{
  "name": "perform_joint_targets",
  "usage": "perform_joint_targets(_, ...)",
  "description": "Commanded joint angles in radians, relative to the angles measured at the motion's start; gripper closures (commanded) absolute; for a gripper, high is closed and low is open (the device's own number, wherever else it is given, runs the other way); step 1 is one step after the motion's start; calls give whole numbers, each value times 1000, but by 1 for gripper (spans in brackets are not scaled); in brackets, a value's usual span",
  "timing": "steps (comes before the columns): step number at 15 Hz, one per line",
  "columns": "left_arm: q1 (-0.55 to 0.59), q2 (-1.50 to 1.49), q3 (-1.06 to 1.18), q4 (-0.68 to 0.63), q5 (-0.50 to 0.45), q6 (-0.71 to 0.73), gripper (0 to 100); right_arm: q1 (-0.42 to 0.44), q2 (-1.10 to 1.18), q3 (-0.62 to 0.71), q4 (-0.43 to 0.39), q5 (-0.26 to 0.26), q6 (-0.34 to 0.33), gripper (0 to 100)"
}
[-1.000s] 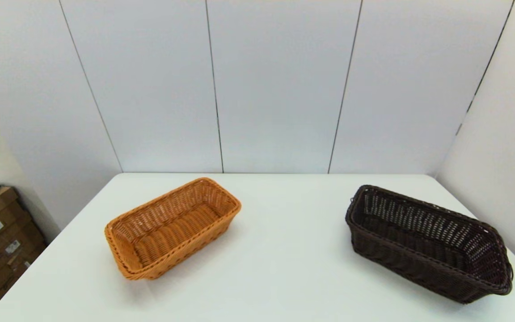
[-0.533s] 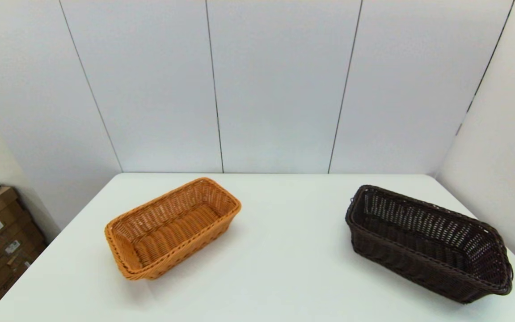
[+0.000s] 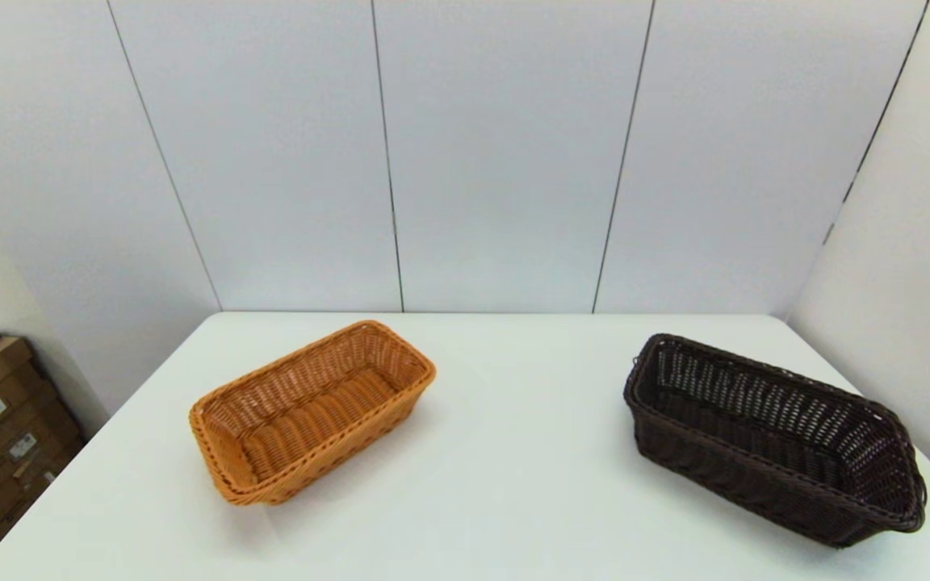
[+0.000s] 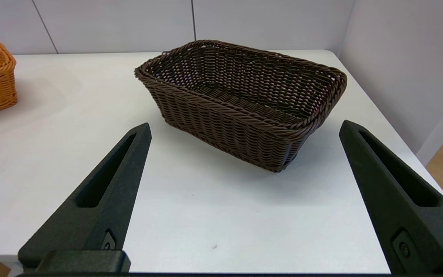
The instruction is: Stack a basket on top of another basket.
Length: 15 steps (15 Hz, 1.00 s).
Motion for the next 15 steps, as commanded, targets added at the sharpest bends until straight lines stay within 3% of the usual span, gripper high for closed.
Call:
perform_joint_targets(1, 1, 621, -686, 211, 15, -208, 0, 0, 1, 0, 0, 0, 1, 0)
perform_joint_targets(5, -4, 988, -928, 469, 138, -449, 0, 0, 1, 0, 0, 0, 0, 0)
perform_joint_targets(9, -4, 1178, -928, 656, 164, -673, 0, 0, 1, 0, 0, 0, 1, 0)
perform_joint_targets(11, -2, 1252, -908, 727, 153, -751, 0, 0, 1, 0, 0, 0, 1, 0)
perform_joint_targets(15, 1, 1319, -780, 731, -14, -770, 0, 0, 1, 0, 0, 0, 0, 0)
